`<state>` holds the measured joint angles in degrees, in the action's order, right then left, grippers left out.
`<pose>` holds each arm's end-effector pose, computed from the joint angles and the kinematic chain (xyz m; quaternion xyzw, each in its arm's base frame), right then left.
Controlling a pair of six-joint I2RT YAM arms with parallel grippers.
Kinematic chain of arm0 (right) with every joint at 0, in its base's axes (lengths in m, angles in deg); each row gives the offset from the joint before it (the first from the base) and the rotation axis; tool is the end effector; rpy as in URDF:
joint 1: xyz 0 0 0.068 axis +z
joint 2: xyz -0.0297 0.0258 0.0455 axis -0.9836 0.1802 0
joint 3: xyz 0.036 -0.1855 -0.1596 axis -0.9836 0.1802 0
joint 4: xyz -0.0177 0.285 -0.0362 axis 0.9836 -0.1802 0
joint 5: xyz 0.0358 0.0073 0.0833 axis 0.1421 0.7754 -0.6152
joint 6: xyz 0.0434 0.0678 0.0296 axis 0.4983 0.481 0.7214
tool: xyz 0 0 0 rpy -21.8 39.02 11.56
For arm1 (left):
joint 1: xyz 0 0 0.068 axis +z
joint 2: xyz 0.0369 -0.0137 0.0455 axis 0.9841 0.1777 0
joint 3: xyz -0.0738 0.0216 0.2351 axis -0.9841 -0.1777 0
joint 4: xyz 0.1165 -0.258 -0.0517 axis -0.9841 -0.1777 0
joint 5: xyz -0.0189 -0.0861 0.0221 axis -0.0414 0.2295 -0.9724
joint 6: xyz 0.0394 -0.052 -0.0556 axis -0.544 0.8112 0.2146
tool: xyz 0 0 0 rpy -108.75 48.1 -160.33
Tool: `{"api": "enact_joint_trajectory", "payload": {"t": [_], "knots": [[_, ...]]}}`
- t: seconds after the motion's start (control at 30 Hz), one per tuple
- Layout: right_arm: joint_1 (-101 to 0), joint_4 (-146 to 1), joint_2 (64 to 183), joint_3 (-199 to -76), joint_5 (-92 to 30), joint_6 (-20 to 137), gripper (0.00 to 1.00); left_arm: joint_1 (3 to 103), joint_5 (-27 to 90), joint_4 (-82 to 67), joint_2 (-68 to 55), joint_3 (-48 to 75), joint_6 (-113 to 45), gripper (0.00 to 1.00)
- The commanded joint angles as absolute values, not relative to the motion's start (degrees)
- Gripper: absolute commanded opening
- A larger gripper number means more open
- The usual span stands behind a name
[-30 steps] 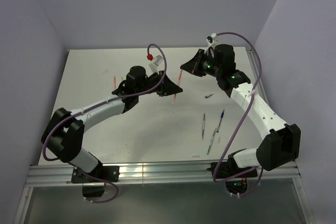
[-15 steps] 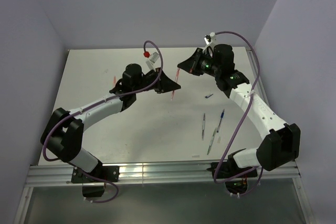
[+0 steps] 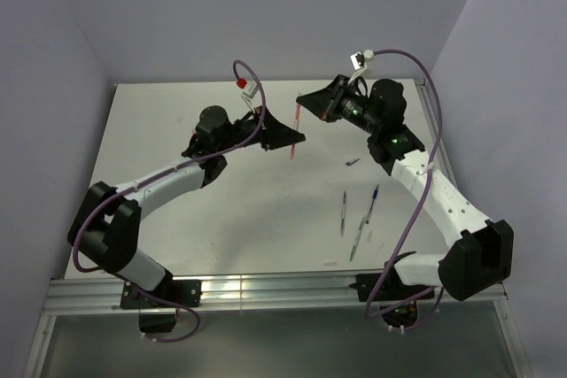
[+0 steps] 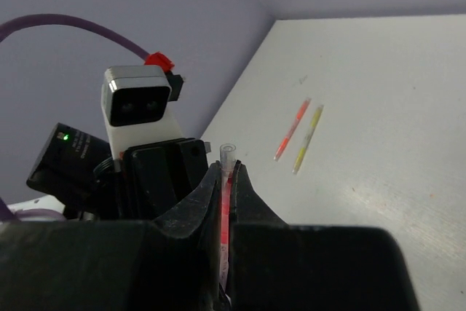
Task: Insert the pens into the pen caps
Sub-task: Insert the pen cap onto the pen.
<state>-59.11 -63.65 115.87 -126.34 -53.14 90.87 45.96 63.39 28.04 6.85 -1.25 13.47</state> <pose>0.3357 0.1650 0.3534 -0.0646 0.7103 0.4927 0.4985 0.3128 -0.2683 0.2759 0.1136 0.6666 -0.6659 0.3152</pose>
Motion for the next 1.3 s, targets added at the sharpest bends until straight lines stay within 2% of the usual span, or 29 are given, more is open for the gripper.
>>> {"api": "enact_joint_trajectory", "payload": {"t": [0.0, 0.33, 0.63, 1.27], "knots": [[-54.8, -62.4, 113.0, -125.5, -64.6, 91.0, 0.0, 46.7, 61.4, 37.9, 4.9, 0.2, 15.0, 0.0], [-53.3, -60.6, 112.9, -126.7, -71.3, 90.8, 0.0, 46.9, 54.7, 18.8, -0.6, 6.1, -1.4, 0.0], [-52.2, -65.9, 111.8, -128.7, -69.8, 85.1, 0.0, 47.1, 50.2, 12.1, -2.3, 8.0, -6.5, 0.0], [-46.0, -79.9, 111.8, -133.8, -53.0, 74.4, 0.0, 47.1, 35.5, 1.6, -3.4, 12.5, -12.6, 0.0]]}}
